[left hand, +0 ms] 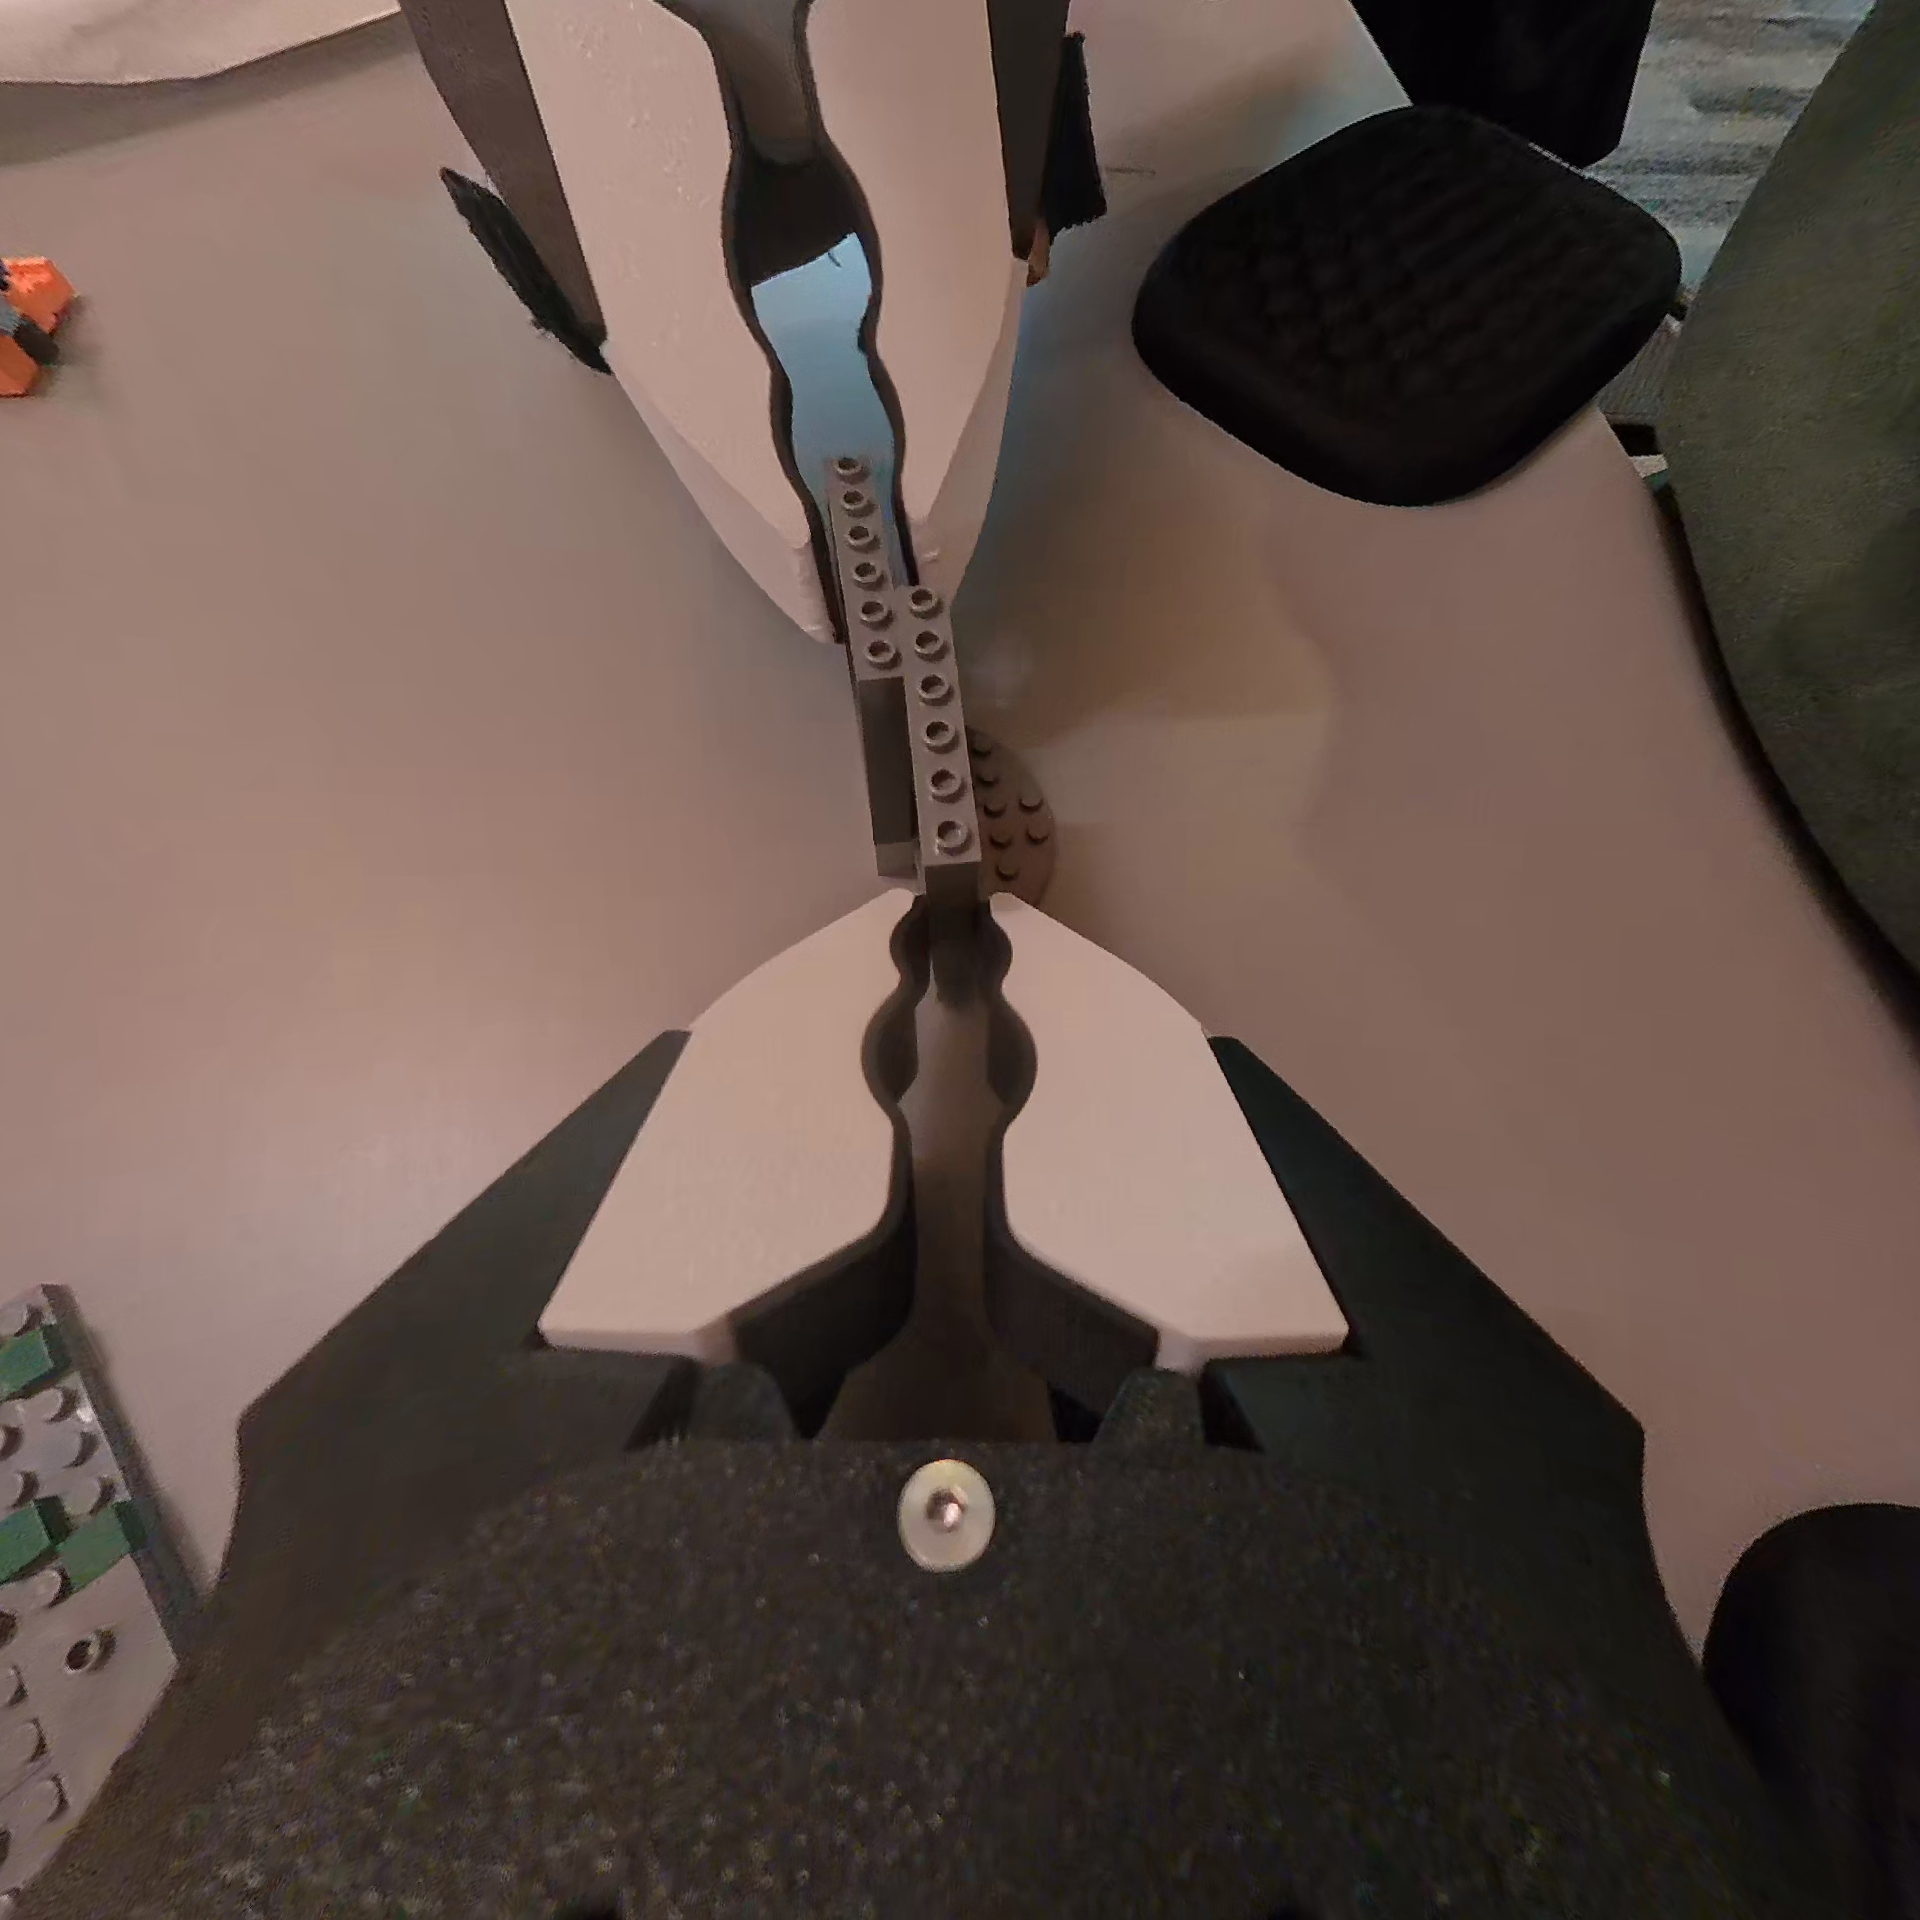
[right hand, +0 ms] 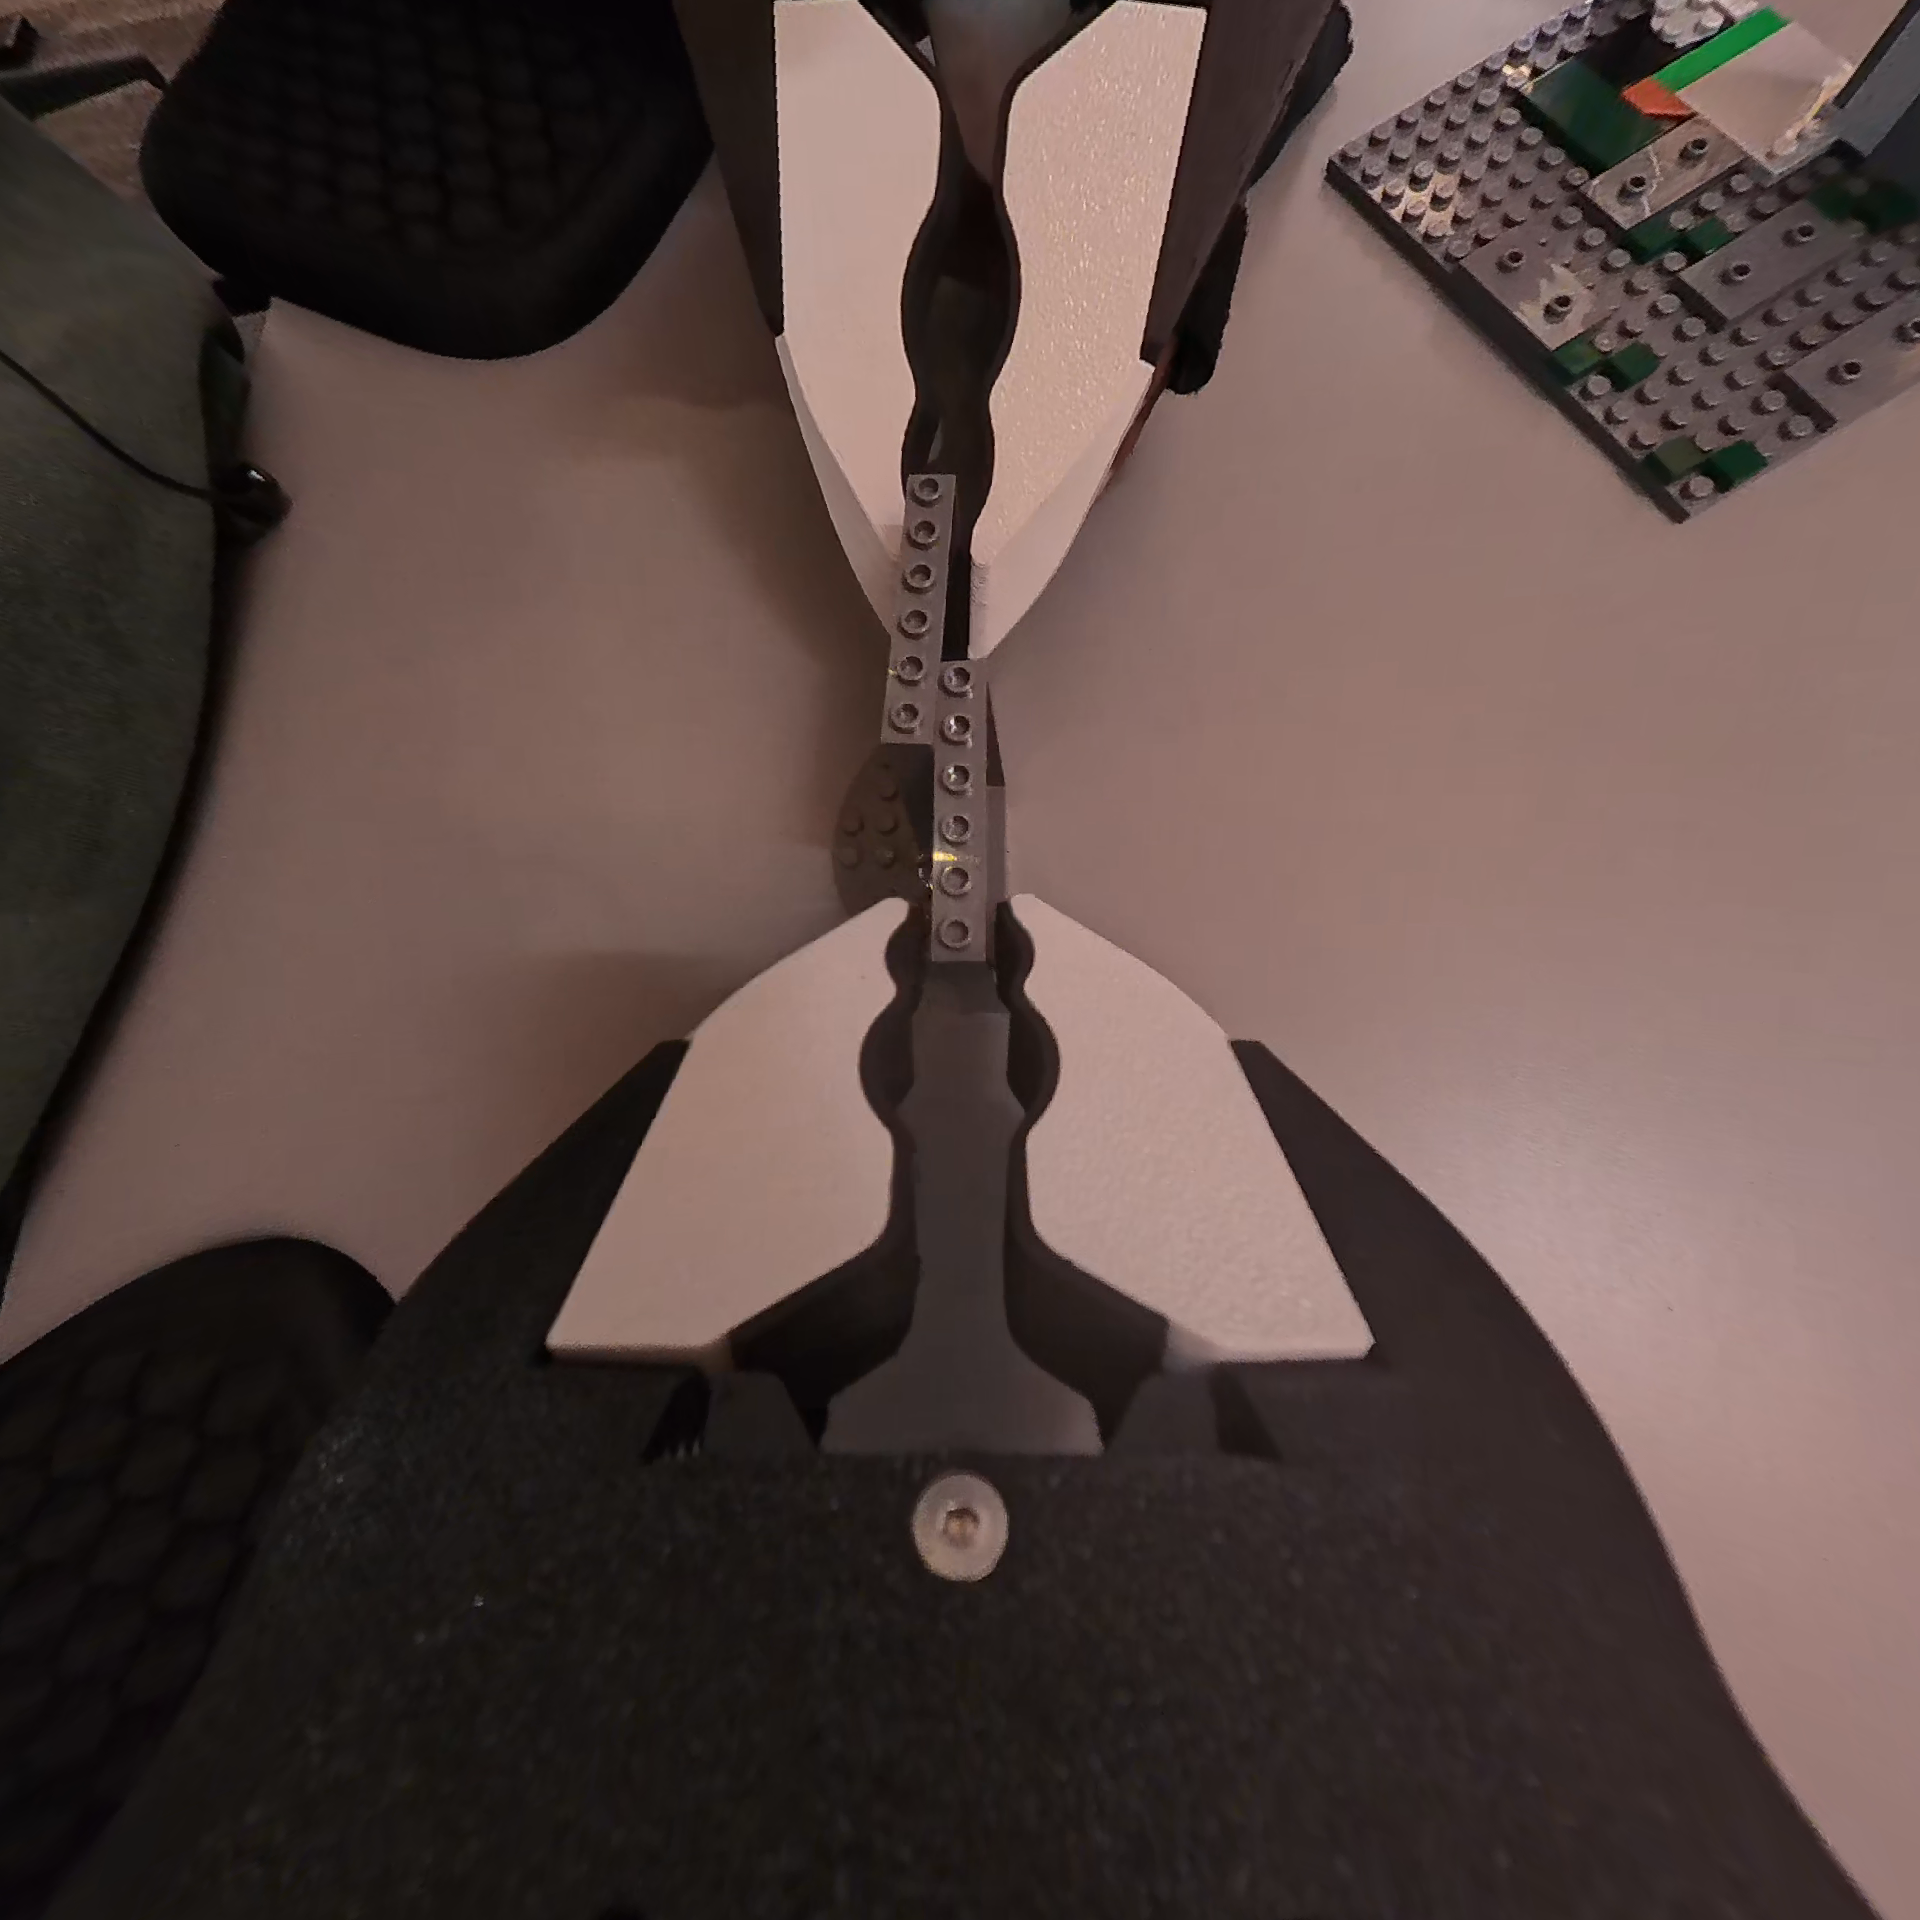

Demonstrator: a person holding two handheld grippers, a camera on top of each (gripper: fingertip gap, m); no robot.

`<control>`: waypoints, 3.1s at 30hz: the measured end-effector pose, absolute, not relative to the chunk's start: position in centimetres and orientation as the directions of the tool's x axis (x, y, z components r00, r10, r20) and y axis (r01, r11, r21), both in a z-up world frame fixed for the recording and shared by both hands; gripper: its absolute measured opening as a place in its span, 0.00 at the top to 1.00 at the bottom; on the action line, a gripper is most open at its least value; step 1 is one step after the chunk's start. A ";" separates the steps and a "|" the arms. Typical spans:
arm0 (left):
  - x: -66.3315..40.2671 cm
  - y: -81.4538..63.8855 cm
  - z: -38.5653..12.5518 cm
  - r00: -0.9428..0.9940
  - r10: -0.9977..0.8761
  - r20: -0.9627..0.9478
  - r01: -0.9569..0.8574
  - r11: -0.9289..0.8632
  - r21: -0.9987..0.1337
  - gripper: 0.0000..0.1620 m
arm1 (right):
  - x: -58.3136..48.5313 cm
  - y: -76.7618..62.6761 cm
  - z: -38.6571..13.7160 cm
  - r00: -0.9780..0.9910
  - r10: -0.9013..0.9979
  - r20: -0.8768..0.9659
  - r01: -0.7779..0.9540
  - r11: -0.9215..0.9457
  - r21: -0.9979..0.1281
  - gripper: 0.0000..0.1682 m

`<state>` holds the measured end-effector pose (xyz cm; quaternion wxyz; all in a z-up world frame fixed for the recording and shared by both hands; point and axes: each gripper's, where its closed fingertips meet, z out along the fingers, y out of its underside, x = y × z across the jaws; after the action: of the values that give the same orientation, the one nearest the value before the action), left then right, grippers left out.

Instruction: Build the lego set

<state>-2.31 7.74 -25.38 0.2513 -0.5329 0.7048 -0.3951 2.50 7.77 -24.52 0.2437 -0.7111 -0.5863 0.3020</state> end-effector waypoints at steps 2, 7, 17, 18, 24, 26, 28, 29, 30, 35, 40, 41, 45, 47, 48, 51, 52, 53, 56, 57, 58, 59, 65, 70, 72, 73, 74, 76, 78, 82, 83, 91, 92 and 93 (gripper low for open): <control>-2.3 7.7 -25.4 -0.303 -0.951 0.064 -0.554 0.121 -0.823 0.95 | 2.5 7.7 -24.2 0.124 0.982 -0.145 0.682 -0.191 -0.706 0.88; -2.2 7.7 -25.4 -0.291 -0.955 0.054 -0.562 0.126 -0.817 0.95 | 2.2 8.3 -22.4 0.128 0.987 -0.101 0.686 -0.162 -0.709 0.85; -2.2 7.8 -25.5 -0.249 -0.968 0.028 -0.594 0.130 -0.794 0.95 | 0.6 8.5 -24.6 0.053 0.996 0.075 0.881 -0.011 -0.472 0.79; -2.2 7.8 -25.5 -0.246 -0.969 0.027 -0.597 0.130 -0.791 0.95 | 0.5 8.5 -24.8 0.052 0.996 0.073 0.891 -0.013 -0.454 0.80; -2.2 7.9 -25.5 -0.228 -0.974 0.008 -0.599 0.134 -0.789 0.95 | 0.5 8.3 -25.3 0.025 0.999 0.034 0.922 -0.010 -0.387 0.91; -2.2 7.8 -25.5 -0.223 -0.975 0.007 -0.597 0.131 -0.792 0.95 | 0.5 8.3 -25.4 0.014 1.000 0.022 0.920 -0.005 -0.391 0.91; -2.4 7.8 -25.8 -0.217 -0.976 0.007 -0.603 0.128 -0.787 0.94 | 0.5 8.4 -25.4 0.006 1.000 0.003 0.920 -0.004 -0.392 0.92; -2.5 7.9 -26.1 -0.209 -0.978 0.000 -0.610 0.130 -0.782 0.92 | 0.5 8.4 -25.4 0.005 1.000 -0.002 0.923 -0.006 -0.386 0.92; -2.6 8.0 -26.2 -0.200 -0.980 -0.005 -0.613 0.129 -0.780 0.90 | 0.6 8.5 -25.4 0.003 1.000 -0.003 0.926 -0.004 -0.377 0.92; -2.4 8.0 -25.2 -0.170 -0.985 -0.009 -0.559 0.104 -0.822 0.89 | 0.6 8.5 -25.4 0.005 1.000 -0.029 0.931 -0.015 -0.365 0.92; -1.7 8.2 -25.0 -0.146 -0.989 -0.016 -0.545 0.095 -0.833 0.95 | 0.4 8.5 -25.4 0.022 0.999 -0.045 0.927 -0.038 -0.373 0.92; -1.7 8.2 -25.0 -0.149 -0.989 -0.010 -0.542 0.091 -0.835 0.95 | 0.4 8.5 -25.4 0.023 0.999 -0.043 0.927 -0.038 -0.374 0.92; -1.8 8.2 -25.1 -0.150 -0.989 -0.003 -0.552 0.087 -0.829 0.95 | 0.5 8.6 -25.4 0.032 0.999 -0.030 0.930 -0.041 -0.365 0.92; -1.8 8.2 -25.1 -0.152 -0.988 0.003 -0.565 0.085 -0.821 0.95 | 0.6 8.7 -25.4 0.034 0.999 -0.016 0.939 -0.037 -0.341 0.91; -1.9 8.2 -25.1 -0.153 -0.988 0.004 -0.571 0.086 -0.816 0.95 | 0.6 8.7 -25.4 0.028 1.000 -0.010 0.944 -0.030 -0.328 0.89; -1.9 8.2 -25.2 -0.151 -0.989 0.008 -0.586 0.083 -0.806 0.95 | 0.6 8.7 -25.2 0.021 1.000 -0.009 0.949 -0.023 -0.313 0.87; -1.9 8.2 -25.2 -0.149 -0.989 0.011 -0.589 0.080 -0.804 0.95 | 0.6 8.7 -25.1 0.020 1.000 -0.013 0.950 -0.023 -0.310 0.87; -2.0 8.2 -25.2 -0.149 -0.989 0.016 -0.593 0.077 -0.801 0.95 | 0.6 8.7 -25.2 0.019 1.000 -0.015 0.952 -0.022 -0.306 0.87; -2.0 8.2 -25.2 -0.147 -0.988 0.034 -0.607 0.063 -0.792 0.95 | 0.6 8.7 -25.4 0.016 1.000 -0.018 0.954 -0.021 -0.300 0.92; -2.0 8.2 -25.2 -0.146 -0.989 0.037 -0.613 0.061 -0.788 0.95 | 0.6 8.7 -25.4 0.019 1.000 -0.021 0.953 -0.025 -0.303 0.92; -2.0 8.2 -25.3 -0.146 -0.988 0.039 -0.619 0.060 -0.783 0.95 | 0.6 8.7 -25.4 0.022 0.999 -0.025 0.951 -0.029 -0.308 0.92; -2.0 8.2 -25.3 -0.145 -0.989 0.041 -0.625 0.060 -0.778 0.95 | 0.5 8.6 -25.4 0.025 0.999 -0.029 0.949 -0.033 -0.314 0.92; -2.0 8.2 -25.4 -0.130 -0.990 0.061 -0.660 0.041 -0.750 0.95 | 0.4 8.6 -25.4 0.032 0.999 -0.027 0.948 -0.039 -0.316 0.88; -2.1 8.2 -25.4 -0.120 -0.990 0.079 -0.683 0.024 -0.730 0.95 | 0.0 8.8 -25.0 0.049 0.998 -0.041 0.937 -0.060 -0.343 0.88; -2.1 8.1 -25.4 -0.123 -0.989 0.080 -0.688 0.027 -0.725 0.95 | 0.0 8.9 -25.0 0.051 0.998 -0.039 0.936 -0.061 -0.347 0.90; -2.1 8.1 -25.4 -0.122 -0.989 0.083 -0.692 0.025 -0.722 0.95 | 0.0 8.9 -25.0 0.048 0.998 -0.039 0.934 -0.058 -0.352 0.91; -2.1 8.1 -25.4 -0.123 -0.989 0.081 -0.694 0.027 -0.720 0.95 | 0.0 8.8 -25.1 0.043 0.998 -0.042 0.932 -0.055 -0.359 0.91; -2.1 8.1 -25.4 -0.125 -0.990 0.068 -0.690 0.037 -0.722 0.95 | -0.1 8.8 -25.1 0.038 0.999 -0.037 0.925 -0.049 -0.377 0.91; -2.1 8.2 -25.3 -0.114 -0.992 0.055 -0.675 0.037 -0.737 0.95 | -0.2 8.8 -25.1 0.044 0.999 -0.031 0.913 -0.052 -0.403 0.92; -2.3 7.6 -24.7 -0.084 -0.990 0.113 -0.625 -0.036 -0.780 0.83 | -0.1 8.7 -24.9 0.063 0.998 -0.001 0.889 -0.056 -0.454 0.92; -2.5 7.5 -24.5 -0.066 -0.989 0.132 -0.609 -0.065 -0.791 0.81 | 0.0 8.7 -24.8 0.070 0.997 0.013 0.882 -0.055 -0.468 0.92; -3.3 9.0 -21.2 0.178 -0.919 0.351 -0.335 -0.392 -0.857 0.72 | 0.3 8.5 -22.8 0.169 0.981 0.098 0.775 -0.071 -0.628 0.92; -3.5 9.3 -21.2 0.204 -0.907 0.367 -0.318 -0.416 -0.852 0.72 | 0.5 8.4 -22.5 0.181 0.979 0.091 0.758 -0.080 -0.647 0.92; -3.7 9.5 -21.3 0.221 -0.897 0.383 -0.315 -0.438 -0.842 0.71 | 0.5 8.4 -22.1 0.194 0.978 0.081 0.737 -0.090 -0.670 0.92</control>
<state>-3.66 9.51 -21.26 0.3179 -0.7138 0.4245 -0.4575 0.51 8.39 -22.12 0.3024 -0.7110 -0.6028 0.1994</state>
